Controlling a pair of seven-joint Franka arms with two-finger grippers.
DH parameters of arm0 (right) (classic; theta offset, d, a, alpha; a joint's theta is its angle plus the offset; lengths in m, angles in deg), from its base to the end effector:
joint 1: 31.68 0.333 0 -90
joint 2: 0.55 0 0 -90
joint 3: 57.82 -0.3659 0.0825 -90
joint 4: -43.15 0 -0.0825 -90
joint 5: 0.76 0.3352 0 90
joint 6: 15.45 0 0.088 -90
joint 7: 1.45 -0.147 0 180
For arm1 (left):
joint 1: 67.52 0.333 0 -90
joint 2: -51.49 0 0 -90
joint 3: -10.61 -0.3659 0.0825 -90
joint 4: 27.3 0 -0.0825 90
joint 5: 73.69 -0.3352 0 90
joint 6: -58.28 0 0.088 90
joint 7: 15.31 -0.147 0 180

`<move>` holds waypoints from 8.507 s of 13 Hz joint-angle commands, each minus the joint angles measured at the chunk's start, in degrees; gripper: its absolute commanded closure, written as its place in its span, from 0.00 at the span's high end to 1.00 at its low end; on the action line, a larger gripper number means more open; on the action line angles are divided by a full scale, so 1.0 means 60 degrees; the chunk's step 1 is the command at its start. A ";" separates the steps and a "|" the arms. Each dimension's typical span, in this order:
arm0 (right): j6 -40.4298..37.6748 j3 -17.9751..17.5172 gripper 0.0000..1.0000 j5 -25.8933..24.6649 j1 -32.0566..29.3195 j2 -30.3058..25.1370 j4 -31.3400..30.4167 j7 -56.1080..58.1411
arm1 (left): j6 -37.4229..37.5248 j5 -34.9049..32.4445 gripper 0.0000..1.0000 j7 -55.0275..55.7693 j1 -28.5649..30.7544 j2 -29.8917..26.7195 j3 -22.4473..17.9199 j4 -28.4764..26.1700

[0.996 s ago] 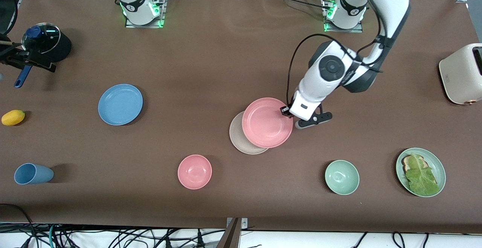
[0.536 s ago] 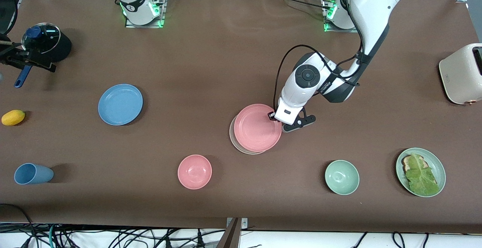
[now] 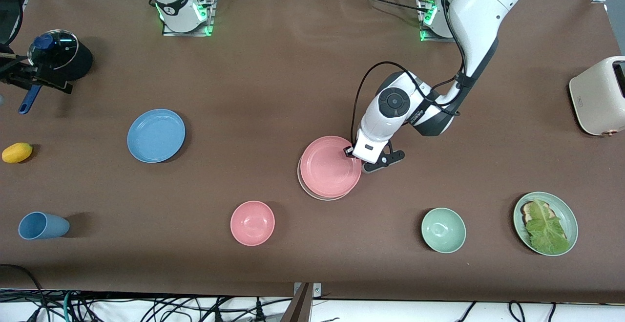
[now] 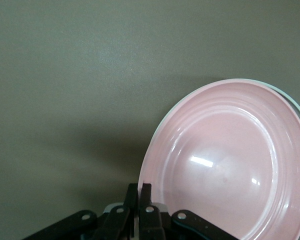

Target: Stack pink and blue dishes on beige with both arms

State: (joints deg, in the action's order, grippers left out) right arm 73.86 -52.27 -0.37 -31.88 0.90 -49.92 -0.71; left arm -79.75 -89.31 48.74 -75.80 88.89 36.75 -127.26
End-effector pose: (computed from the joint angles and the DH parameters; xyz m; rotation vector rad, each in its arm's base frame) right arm 0.5043 -0.0491 0.5982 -3.1259 0.1372 0.1416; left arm 0.5790 -0.3376 0.2718 2.9568 0.6225 0.0019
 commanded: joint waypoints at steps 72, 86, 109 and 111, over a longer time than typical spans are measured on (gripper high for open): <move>0.4783 0.0408 0.00 0.4373 0.4440 0.5629 0.0977 -0.2652 | 0.8225 0.2823 1.00 -1.1335 0.1630 -0.5063 -0.4209 0.1850; 0.7820 -0.1965 0.00 0.4300 0.4780 0.7829 0.2402 -0.4914 | 0.8313 0.2896 1.00 -1.1320 0.1615 -0.5078 -0.4195 0.1865; -0.0369 0.3514 1.00 0.1566 0.4577 0.3379 0.2446 -0.0578 | 0.8313 0.2896 1.00 -1.1335 0.1586 -0.5107 -0.4180 0.1865; -0.0515 0.2554 1.00 0.0249 0.3774 0.2619 0.2445 -0.0490 | 0.8328 0.2896 1.00 -1.1335 0.1586 -0.5194 -0.4122 0.1821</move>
State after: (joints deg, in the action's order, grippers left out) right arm 71.78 -31.66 6.92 -5.58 21.44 -34.13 -4.03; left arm -30.59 -71.32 -18.06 -66.28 59.08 11.57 -116.00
